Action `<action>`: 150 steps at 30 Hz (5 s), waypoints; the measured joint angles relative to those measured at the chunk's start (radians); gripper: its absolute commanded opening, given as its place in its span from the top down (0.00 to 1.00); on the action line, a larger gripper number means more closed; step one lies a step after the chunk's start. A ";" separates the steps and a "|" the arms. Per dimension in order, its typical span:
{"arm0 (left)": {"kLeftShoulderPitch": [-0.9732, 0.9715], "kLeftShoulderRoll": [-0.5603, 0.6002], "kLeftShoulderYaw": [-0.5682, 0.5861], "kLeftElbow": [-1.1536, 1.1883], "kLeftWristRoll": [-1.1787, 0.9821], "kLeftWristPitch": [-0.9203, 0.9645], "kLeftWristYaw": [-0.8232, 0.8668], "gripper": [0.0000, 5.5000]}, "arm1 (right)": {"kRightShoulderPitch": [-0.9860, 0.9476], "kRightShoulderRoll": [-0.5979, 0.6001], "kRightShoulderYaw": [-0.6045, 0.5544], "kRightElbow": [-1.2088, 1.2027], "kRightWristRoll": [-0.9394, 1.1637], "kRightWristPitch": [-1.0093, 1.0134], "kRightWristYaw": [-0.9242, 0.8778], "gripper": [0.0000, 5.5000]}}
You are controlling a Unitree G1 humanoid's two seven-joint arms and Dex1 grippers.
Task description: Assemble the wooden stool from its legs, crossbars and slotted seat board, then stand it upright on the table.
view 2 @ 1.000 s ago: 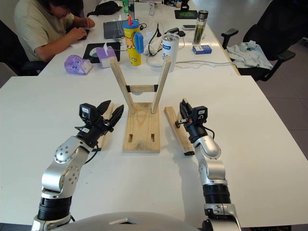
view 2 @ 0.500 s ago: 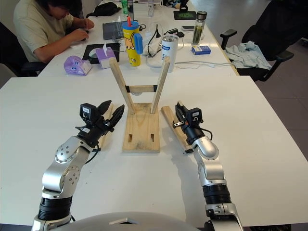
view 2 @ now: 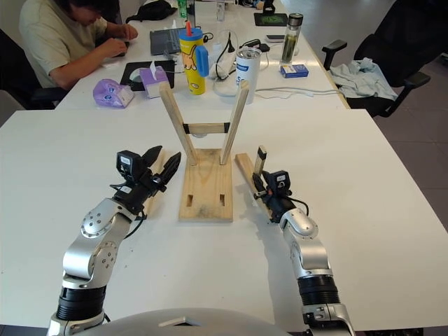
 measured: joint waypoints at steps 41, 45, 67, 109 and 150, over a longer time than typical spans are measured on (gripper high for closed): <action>-0.025 -0.040 -0.017 0.042 0.021 -0.045 0.029 0.46 | -0.397 0.101 -0.073 0.144 -0.072 0.138 -0.263 0.62; -0.025 -0.039 -0.016 0.044 0.021 -0.046 0.025 0.46 | -0.404 0.097 -0.071 0.155 -0.074 0.124 -0.241 0.62; 0.001 -0.033 -0.004 0.046 0.054 -0.067 0.058 0.46 | 0.059 -0.202 0.087 -0.578 0.202 0.524 0.124 0.41; -0.042 0.033 0.015 0.070 0.068 -0.030 -0.013 0.46 | -0.046 -0.184 -0.011 -0.144 0.084 0.648 0.044 0.63; -0.401 0.253 0.198 0.079 -1.285 0.689 -0.103 0.18 | -0.291 -0.524 -0.214 -0.217 1.142 1.151 0.694 0.63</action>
